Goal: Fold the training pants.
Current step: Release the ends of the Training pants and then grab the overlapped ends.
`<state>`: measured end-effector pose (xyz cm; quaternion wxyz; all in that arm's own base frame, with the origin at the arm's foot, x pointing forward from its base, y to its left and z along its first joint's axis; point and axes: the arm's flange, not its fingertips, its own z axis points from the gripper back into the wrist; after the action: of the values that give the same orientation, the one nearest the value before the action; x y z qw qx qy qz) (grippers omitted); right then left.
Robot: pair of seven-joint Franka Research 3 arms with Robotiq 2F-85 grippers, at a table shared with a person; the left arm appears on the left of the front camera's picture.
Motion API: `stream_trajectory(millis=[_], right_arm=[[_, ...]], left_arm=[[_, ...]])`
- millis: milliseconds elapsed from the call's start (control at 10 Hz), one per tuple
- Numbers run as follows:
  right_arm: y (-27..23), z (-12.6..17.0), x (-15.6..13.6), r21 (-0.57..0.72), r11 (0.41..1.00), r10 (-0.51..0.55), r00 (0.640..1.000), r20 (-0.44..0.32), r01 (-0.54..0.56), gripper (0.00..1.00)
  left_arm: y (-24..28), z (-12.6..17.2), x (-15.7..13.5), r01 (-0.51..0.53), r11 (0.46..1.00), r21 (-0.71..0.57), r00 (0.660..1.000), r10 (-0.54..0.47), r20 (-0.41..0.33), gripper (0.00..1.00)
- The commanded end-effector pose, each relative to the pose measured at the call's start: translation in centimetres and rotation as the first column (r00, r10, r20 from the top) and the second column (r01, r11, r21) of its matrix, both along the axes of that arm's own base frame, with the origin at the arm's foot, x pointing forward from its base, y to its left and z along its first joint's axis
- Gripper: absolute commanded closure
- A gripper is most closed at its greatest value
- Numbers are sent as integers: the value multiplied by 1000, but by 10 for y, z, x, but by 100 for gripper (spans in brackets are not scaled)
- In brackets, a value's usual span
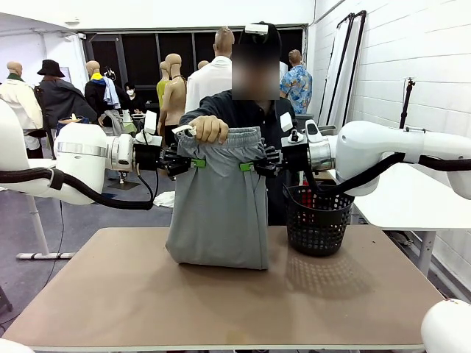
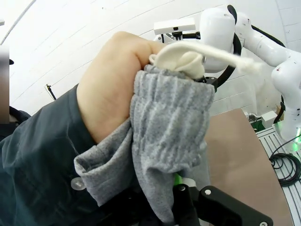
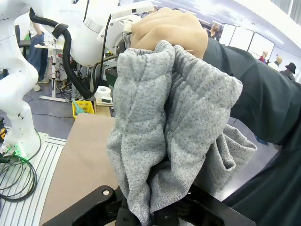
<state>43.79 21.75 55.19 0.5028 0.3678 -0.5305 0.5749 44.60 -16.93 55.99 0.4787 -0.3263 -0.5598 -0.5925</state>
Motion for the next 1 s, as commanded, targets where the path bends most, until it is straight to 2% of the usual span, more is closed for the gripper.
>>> stream_trajectory(millis=[0, 200, 300, 400, 500, 700, 800, 900], right_arm=[[3, 4, -3, -2, 1000, 0, 1000, -1, -1, 100], [-1, 1, 0, 10, 1000, 7, 1000, -7, -6, 100], [-2, 1, 0, 14, 1000, 9, 1000, -15, -9, 96], [-2, 2, 1, 14, 1000, 7, 1000, -20, -7, 86], [-3, 3, 1, 12, 1000, 6, 1000, -28, -5, 72], [-5, 1, 5, 11, 1000, 4, 998, -55, -3, 38], [-5, 0, 6, 8, 1000, -3, 998, -66, 3, 19], [-5, -1, 6, 4, 1000, -5, 997, -73, 6, 0]], left_arm=[[0, -1, -3, -3, 1000, -24, 1000, 3, 17, 100], [1, -1, 0, -3, 1000, -5, 1000, 3, -14, 100], [3, -2, 0, -6, 1000, -14, 999, 5, -33, 92], [4, -4, 1, -5, 1000, -20, 999, 4, -49, 74], [5, -7, 2, -2, 1000, -27, 998, 1, -67, 54], [8, -12, 4, -10, 999, -31, 995, 7, -98, 15], [11, -15, 4, -17, 999, -31, 993, 13, -115, 0], [13, -17, 4, -28, 999, -31, 992, 24, -126, 0]])
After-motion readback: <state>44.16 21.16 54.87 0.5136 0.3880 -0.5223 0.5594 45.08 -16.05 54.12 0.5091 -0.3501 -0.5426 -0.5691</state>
